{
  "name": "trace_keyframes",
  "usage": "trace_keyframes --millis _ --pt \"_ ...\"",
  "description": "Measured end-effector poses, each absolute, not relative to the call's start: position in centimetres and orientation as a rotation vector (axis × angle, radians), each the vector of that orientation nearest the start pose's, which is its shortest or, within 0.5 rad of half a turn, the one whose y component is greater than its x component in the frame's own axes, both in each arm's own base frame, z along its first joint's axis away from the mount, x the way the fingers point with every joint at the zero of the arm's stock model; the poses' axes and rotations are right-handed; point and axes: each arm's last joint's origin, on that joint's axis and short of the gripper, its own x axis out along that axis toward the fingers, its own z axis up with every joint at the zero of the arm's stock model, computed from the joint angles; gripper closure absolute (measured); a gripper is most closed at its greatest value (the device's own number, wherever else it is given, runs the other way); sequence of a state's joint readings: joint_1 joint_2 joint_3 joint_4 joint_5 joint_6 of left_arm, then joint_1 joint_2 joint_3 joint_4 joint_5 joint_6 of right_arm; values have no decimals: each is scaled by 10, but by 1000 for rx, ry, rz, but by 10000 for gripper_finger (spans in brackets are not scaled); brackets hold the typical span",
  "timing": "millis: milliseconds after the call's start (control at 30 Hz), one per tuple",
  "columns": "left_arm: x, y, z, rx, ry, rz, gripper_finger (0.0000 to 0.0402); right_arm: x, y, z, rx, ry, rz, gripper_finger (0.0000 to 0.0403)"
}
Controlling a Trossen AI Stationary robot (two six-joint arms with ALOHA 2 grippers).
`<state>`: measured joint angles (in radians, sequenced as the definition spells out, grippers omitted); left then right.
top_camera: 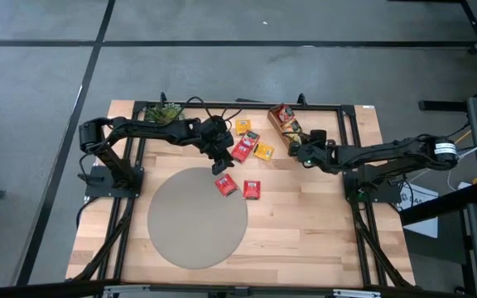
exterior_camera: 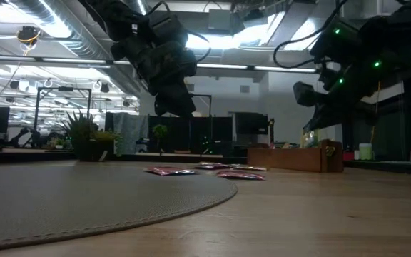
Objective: Pick & Place Tea
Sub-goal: Put the yellow tea bag into the bottom section of the wooden organizer
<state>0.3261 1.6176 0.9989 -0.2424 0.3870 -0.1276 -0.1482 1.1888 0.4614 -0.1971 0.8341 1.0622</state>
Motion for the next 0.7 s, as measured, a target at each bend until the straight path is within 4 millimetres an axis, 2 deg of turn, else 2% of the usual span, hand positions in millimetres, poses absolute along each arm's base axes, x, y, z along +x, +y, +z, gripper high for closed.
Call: trace_keyframes --millis 400,700 --pt "315 95 202 -411 812 -9 260 199 -51 148 588 363 -1258 386" --pt "315 95 202 -401 811 -13 260 199 -50 148 584 396 -1230 317"
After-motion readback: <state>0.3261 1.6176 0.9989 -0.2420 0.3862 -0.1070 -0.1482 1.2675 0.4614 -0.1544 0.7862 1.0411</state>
